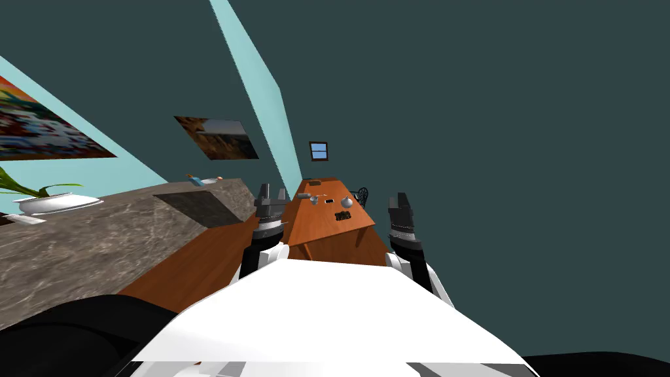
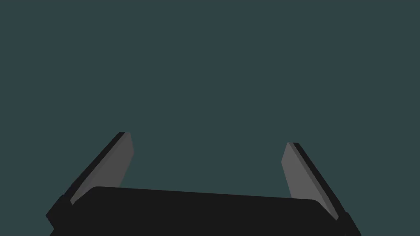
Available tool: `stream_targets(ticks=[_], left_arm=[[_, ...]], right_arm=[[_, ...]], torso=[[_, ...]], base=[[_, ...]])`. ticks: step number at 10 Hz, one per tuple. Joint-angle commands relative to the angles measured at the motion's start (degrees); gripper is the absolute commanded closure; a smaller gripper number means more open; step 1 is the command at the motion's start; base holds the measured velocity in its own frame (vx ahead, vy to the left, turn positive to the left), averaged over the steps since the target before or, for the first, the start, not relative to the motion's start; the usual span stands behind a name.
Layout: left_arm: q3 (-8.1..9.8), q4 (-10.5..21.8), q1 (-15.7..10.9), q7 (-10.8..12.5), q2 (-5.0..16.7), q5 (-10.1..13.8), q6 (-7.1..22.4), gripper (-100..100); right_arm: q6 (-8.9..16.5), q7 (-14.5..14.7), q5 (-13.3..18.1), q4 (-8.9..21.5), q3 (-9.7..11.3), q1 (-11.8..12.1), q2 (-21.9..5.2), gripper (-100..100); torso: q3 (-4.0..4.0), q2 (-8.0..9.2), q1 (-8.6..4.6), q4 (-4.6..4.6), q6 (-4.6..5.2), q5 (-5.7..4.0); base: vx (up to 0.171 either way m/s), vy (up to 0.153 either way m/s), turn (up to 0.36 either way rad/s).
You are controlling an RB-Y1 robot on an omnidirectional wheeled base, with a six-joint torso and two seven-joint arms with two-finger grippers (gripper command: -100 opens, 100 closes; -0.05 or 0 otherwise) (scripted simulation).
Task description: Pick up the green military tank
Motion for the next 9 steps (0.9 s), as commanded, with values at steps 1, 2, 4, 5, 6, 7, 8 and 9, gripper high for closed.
stream_targets(ticks=[1,2,4,5,6,7,8,9], left_arm=[[0.0,0.0,0.0,0.0,0.0,0.0,0.0,0],[-0.01,0.0,0.0,0.0,0.0,0.0,0.0,0],[-0.01,0.0,0.0,0.0,0.0,0.0,0.0,0],[-0.01,0.0,0.0,0.0,0.0,0.0,0.0,0],[-0.01,0.0,0.0,0.0,0.0,0.0,0.0,0],[-0.01,0.0,0.0,0.0,0.0,0.0,0.0,0],[-0.01,0.0,0.0,0.0,0.0,0.0,0.0,0],[-0.01,0.0,0.0,0.0,0.0,0.0,0.0,0]], right_arm=[[-0.6,0.3,1.4,1.5,-0.2,-0.3,-2.3,-100],[-0.9,0.5,2.3,2.4,-0.4,-0.5,-3.3,-100],[-1.9,1.1,4.8,4.9,-0.7,-1.0,-5.7,-100],[-2.4,1.5,6.4,6.4,-0.9,-1.2,-6.9,-100],[-3.0,1.9,8.1,8.0,-1.1,-1.5,-8.2,-100],[-3.7,2.3,9.7,9.9,-1.3,-1.8,-9.5,-100],[-4.4,2.8,11.4,11.5,-1.5,-2.1,-10.8,-100],[-4.4,2.8,11.9,11.8,-1.5,-2.1,-10.8,-100]], torso=[[0.0,0.0,0.0,0.0,0.0,0.0],[0.01,0.02,0.06,0.0,-0.03,0.01],[0.04,0.06,0.1,0.01,-0.02,0.02],[0.04,0.07,0.12,0.01,-0.03,0.03],[0.04,0.06,0.18,0.01,-0.05,0.04],[0.04,0.07,0.19,0.01,-0.02,0.04],[0.05,0.08,0.21,0.02,-0.03,0.05],[0.04,0.08,0.25,0.02,-0.03,0.06]], base=[[-0.01,0.024,0.172],[-0.02,0.037,0.233],[-0.021,0.034,0.258],[-0.02,0.053,0.393],[-0.022,0.057,0.306],[-0.023,0.06,0.351],[-0.022,0.072,0.381],[-0.013,0.043,0.118]])
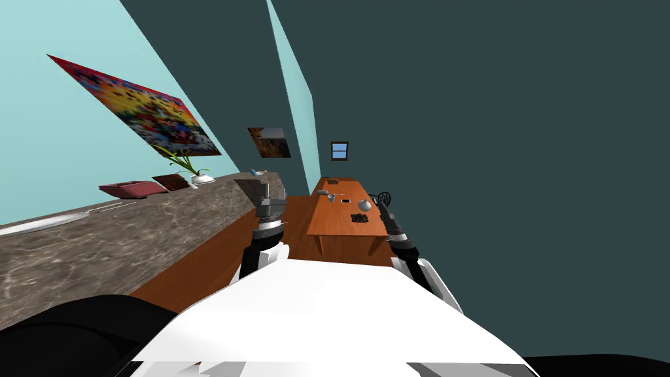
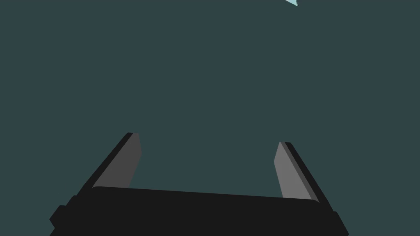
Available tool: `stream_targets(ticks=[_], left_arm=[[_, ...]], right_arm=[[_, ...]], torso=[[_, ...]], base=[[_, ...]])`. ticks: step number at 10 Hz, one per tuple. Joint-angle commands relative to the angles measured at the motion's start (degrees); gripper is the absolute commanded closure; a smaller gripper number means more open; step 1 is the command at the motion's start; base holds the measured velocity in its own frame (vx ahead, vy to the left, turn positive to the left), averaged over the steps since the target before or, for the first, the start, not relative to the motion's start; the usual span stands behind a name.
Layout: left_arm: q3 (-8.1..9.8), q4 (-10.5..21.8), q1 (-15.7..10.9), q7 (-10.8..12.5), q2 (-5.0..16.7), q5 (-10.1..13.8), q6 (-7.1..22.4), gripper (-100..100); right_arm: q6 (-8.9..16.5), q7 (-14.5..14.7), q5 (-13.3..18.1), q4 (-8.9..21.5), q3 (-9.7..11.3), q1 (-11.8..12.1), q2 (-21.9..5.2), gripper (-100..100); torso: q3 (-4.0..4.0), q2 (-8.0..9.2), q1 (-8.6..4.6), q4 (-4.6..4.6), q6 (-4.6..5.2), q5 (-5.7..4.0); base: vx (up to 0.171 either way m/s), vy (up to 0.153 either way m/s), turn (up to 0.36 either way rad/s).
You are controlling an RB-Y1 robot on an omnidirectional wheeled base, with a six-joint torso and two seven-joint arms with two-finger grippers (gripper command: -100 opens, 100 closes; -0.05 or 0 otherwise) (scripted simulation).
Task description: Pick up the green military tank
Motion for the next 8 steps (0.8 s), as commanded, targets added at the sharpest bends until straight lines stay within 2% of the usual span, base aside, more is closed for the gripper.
stream_targets(ticks=[1,3,4,5,6,8], left_arm=[[0.0,0.0,0.0,0.0,0.0,0.0,0.0,0],[-0.01,0.0,0.0,0.0,0.0,0.0,0.0,0],[-0.01,0.0,0.0,0.0,0.0,0.0,0.0,0],[0.0,0.0,0.0,0.0,0.0,0.0,0.0,0],[0.0,0.0,0.0,0.0,0.0,0.0,0.0,0],[0.0,0.0,0.0,0.0,0.0,0.0,0.0,0]], right_arm=[[-0.8,0.7,2.7,2.3,0.0,-0.2,-1.4,-100],[-2.3,1.8,6.2,5.9,-0.4,-0.8,-4.1,-100],[-2.3,1.8,7.2,6.8,-0.4,-0.8,-4.1,-100],[-3.0,2.4,9.3,8.6,-0.5,-1.2,-5.5,-100],[-3.0,2.4,9.5,9.3,-0.5,-1.2,-5.5,-100],[-4.4,3.6,13.7,13.1,-0.6,-1.7,-8.5,-100]], torso=[[0.0,0.0,0.0,0.0,0.0,0.0],[0.0,0.0,0.01,0.0,-0.05,0.0],[0.0,0.0,0.05,0.0,-0.07,0.01],[0.0,0.0,-0.03,0.0,0.02,-0.01],[0.0,-0.01,-0.02,0.0,-0.03,-0.01],[-0.01,-0.03,-0.04,0.0,-0.04,-0.01]], base=[[-0.012,0.044,0.295],[-0.017,0.059,0.46],[-0.007,0.039,0.143],[-0.006,0.048,0.226],[-0.002,0.033,0.167],[-0.001,0.048,0.39]])
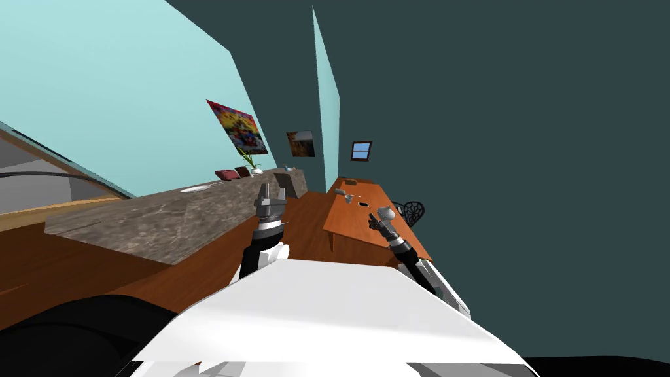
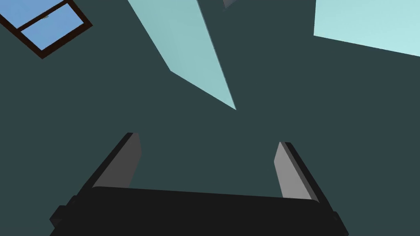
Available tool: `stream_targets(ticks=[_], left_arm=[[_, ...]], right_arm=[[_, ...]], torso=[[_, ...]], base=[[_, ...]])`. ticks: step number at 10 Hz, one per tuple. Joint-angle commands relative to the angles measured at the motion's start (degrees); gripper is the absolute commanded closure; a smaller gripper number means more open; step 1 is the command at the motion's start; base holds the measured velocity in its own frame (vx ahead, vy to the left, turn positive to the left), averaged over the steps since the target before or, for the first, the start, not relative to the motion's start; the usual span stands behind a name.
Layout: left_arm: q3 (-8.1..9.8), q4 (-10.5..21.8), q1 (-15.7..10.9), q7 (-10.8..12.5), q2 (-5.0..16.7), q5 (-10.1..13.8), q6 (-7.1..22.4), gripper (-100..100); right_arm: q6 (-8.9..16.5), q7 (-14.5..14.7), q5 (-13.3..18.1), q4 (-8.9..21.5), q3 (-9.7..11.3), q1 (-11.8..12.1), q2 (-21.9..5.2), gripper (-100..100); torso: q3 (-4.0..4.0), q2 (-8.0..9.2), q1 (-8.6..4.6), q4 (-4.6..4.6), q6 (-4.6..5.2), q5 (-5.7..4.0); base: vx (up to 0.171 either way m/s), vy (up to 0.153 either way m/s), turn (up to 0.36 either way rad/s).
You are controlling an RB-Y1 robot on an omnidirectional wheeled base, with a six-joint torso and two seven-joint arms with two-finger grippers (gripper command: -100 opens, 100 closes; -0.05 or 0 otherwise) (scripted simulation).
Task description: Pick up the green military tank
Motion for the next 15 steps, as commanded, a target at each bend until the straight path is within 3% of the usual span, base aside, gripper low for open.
stream_targets(ticks=[1,4,5,6,9,10,11,12,13,14,15], left_arm=[[0.0,0.0,0.0,0.0,0.0,0.0,0.0,0],[0.01,0.0,0.0,0.0,0.0,0.0,0.0,0],[0.0,0.0,0.0,0.0,0.0,0.0,0.0,0],[0.01,0.0,0.0,0.0,0.0,0.0,0.0,0],[0.01,0.0,0.0,0.0,0.0,0.0,0.0,0],[0.01,0.0,0.0,0.0,0.0,0.0,0.0,0],[0.01,0.0,0.0,0.0,0.0,0.0,0.0,0],[0.02,0.0,0.0,0.0,0.0,0.0,0.0,0],[0.01,0.0,0.0,0.0,0.0,0.0,0.0,0],[0.02,0.0,0.0,0.0,0.0,0.0,0.0,0],[0.01,0.0,0.0,0.0,0.0,0.0,0.0,0]], right_arm=[[-0.6,0.6,2.0,2.4,0.1,-0.2,-0.6,-100],[-1.9,1.9,6.9,7.2,0.2,-0.6,-3.6,-100],[-1.9,1.9,7.1,7.8,0.2,-0.6,-3.6,-100],[-2.5,2.6,9.5,9.9,0.3,-0.8,-5.2,-100],[-3.0,3.3,12.2,13.4,0.5,-0.9,-6.7,-100],[-3.5,3.9,14.7,15.5,0.8,-1.0,-8.3,-100],[-3.5,3.9,14.8,16.2,0.8,-1.0,-8.3,-100],[-3.9,4.6,17.3,17.9,1.1,-1.0,-9.9,-100],[-3.9,4.6,17.3,19.1,1.1,-1.0,-9.9,-100],[-4.3,5.3,19.8,21.8,1.5,-1.0,-11.6,-100],[-4.3,5.3,19.8,22.0,1.5,-1.0,-11.6,-100]], torso=[[0.0,0.0,0.0,0.0,0.0,0.0],[0.01,0.01,-0.07,0.0,0.06,-0.02],[0.0,0.01,-0.06,0.0,0.01,-0.01],[0.01,0.01,-0.09,0.0,0.07,-0.02],[0.0,0.0,-0.09,0.0,0.03,-0.02],[0.0,0.01,-0.1,0.0,0.08,-0.02],[0.0,0.01,-0.1,0.0,0.02,-0.02],[0.0,0.01,-0.13,0.0,0.09,-0.03],[0.0,0.0,-0.11,0.0,0.04,-0.02],[0.0,0.01,-0.12,0.0,0.1,-0.03],[0.0,0.0,-0.13,0.0,0.06,-0.03]], base=[[-0.003,0.035,0.2],[0.002,0.035,0.274],[0.004,0.023,0.178],[0.005,0.034,0.348],[0.007,0.023,0.187],[0.009,0.024,0.38],[0.008,0.011,0.174],[0.009,0.024,0.265],[0.01,0.016,0.164],[0.013,0.016,0.269],[0.013,0.008,0.178]])
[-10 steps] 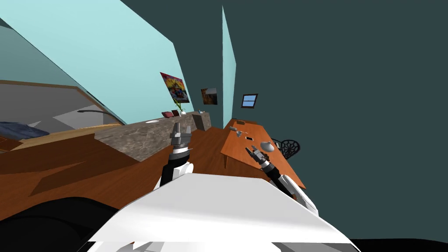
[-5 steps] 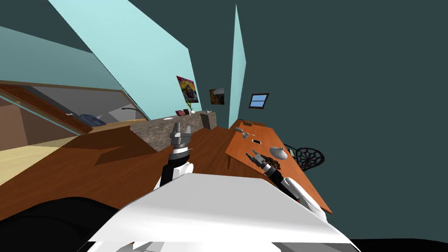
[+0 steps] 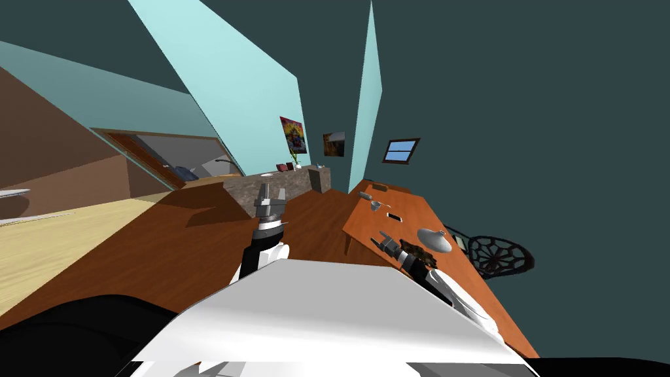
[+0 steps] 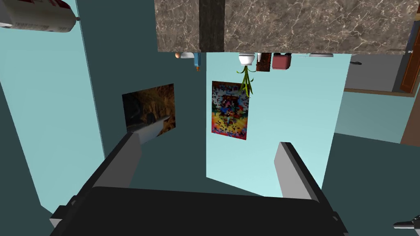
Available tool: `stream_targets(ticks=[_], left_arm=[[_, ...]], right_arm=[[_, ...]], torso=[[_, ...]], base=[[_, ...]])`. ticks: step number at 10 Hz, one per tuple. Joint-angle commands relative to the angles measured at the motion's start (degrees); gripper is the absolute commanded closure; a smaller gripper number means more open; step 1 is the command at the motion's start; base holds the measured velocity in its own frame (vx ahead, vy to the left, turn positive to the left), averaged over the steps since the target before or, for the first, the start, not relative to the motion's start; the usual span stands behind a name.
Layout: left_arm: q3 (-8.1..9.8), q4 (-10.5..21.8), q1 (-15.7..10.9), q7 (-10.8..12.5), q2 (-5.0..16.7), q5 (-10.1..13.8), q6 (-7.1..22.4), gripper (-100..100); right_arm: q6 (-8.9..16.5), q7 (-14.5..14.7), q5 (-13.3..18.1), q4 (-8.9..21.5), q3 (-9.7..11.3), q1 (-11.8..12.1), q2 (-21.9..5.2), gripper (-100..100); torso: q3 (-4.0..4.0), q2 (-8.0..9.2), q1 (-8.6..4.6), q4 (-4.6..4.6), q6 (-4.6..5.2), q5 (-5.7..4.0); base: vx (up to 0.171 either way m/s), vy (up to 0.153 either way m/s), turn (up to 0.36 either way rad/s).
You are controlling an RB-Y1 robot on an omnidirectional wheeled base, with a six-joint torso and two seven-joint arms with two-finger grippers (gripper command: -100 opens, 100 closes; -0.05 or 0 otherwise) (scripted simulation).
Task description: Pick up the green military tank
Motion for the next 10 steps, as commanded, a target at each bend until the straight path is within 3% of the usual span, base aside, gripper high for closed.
stream_targets(ticks=[1,2,7,9,10], left_arm=[[0.0,0.0,0.0,0.0,0.0,0.0,0.0,0],[0.0,0.0,0.0,0.0,0.0,0.0,0.0,0],[0.0,0.0,0.0,0.0,0.0,0.0,0.0,0],[0.01,0.0,0.0,0.0,0.0,0.0,0.0,0],[0.0,0.0,0.0,0.0,0.0,0.0,0.0,0]], right_arm=[[-0.8,1.3,2.8,2.9,0.4,0.1,-1.6,-100],[-0.8,1.3,2.8,3.9,0.4,0.1,-1.6,-100],[-1.3,4.0,11.4,14.4,2.8,0.6,-8.4,-100],[-1.3,4.6,14.4,17.7,3.5,0.9,-10.1,-100],[-1.3,4.6,14.5,18.2,3.5,0.9,-10.1,-100]], torso=[[0.0,0.0,0.0,0.0,0.0,0.0],[-0.01,-0.02,0.0,0.0,-0.04,0.0],[-0.01,-0.01,-0.03,0.0,-0.02,0.0],[-0.01,-0.01,-0.07,-0.01,0.05,-0.01],[0.0,0.0,-0.05,0.0,0.0,-0.01]], base=[[0.016,0.013,0.31],[0.013,0.004,0.159],[0.017,0.005,0.323],[0.015,-0.009,0.164],[0.01,-0.008,0.14]])
